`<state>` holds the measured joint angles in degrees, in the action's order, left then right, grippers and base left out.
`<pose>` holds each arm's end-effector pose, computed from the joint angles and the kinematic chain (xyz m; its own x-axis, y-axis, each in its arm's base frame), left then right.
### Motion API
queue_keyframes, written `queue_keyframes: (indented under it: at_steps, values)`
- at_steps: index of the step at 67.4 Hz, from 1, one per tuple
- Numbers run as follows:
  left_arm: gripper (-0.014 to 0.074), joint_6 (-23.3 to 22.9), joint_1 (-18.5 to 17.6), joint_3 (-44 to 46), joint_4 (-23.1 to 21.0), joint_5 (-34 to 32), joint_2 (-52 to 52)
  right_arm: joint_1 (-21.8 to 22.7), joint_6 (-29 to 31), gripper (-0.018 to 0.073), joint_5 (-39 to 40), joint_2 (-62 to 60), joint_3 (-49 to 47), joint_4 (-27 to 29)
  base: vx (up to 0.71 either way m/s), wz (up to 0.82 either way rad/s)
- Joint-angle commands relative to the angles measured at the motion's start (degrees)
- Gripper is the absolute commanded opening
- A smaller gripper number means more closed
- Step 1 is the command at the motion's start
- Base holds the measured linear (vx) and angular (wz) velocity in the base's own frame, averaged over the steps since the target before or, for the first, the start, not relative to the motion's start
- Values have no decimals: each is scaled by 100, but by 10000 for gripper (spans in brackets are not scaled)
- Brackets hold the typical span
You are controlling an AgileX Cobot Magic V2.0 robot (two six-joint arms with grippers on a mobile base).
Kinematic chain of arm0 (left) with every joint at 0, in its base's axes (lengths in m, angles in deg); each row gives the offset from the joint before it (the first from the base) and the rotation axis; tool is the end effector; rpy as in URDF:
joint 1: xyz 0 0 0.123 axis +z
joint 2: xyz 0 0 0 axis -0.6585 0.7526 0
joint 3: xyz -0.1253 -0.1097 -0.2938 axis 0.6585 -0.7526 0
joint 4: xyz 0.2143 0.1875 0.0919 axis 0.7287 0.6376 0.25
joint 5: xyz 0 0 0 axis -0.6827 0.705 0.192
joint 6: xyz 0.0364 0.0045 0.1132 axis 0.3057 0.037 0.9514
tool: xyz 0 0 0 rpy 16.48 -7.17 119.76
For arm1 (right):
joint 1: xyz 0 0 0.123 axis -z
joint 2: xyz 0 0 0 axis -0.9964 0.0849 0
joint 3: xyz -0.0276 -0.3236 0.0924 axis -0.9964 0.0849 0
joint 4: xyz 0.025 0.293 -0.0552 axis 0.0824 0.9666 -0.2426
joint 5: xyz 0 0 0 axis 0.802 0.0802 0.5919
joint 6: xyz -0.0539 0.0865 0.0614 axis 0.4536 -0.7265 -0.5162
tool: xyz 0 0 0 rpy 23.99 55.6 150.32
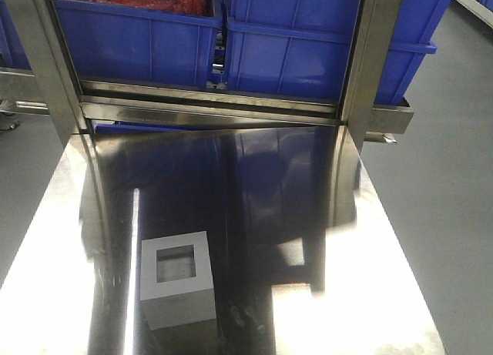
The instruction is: Sort gray base to blue bin
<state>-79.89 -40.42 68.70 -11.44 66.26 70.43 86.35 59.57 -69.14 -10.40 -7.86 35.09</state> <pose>0.0728 0.0010 0.2803 0.1317 -0.0777 -0.9882 -0.0030 0.9969 -0.0787 0.0783 -0.0028 0.1792 -0.1330 -0.0452 -0.9901 0.0238 0.9985 -0.0488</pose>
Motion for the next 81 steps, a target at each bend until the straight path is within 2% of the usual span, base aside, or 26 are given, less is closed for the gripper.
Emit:
queue_keyframes:
  at_steps: [1, 14, 21, 32, 59, 72, 81]
  values:
    - [-7, -49, 11, 663, 0, 270, 535, 40, 39, -5, 461, -27, 26, -49, 0, 0]
    - [-7, -49, 11, 1539, -32, 1838, 1696, 40, 39, -5, 455, -41, 26, -49, 0, 0]
    - [-7, -49, 11, 1727, -37, 2450, 2216, 40, 39, -5, 455, -41, 26, -49, 0, 0]
    - [-7, -49, 11, 1703, 0, 2614, 2553, 40, 39, -5, 455, -41, 26, -49, 0, 0]
    - [10, -86, 11, 1703, 0, 2673, 2572, 40, 39, -5, 455, -41, 26, -49, 0, 0]
    - [102, -86, 11, 1703, 0, 2668, 2572, 40, 39, -5, 457, -41, 26, -49, 0, 0]
    - [216, -86, 11, 1703, 0, 2698, 2572, 40, 39, -5, 457, -41, 26, -49, 0, 0]
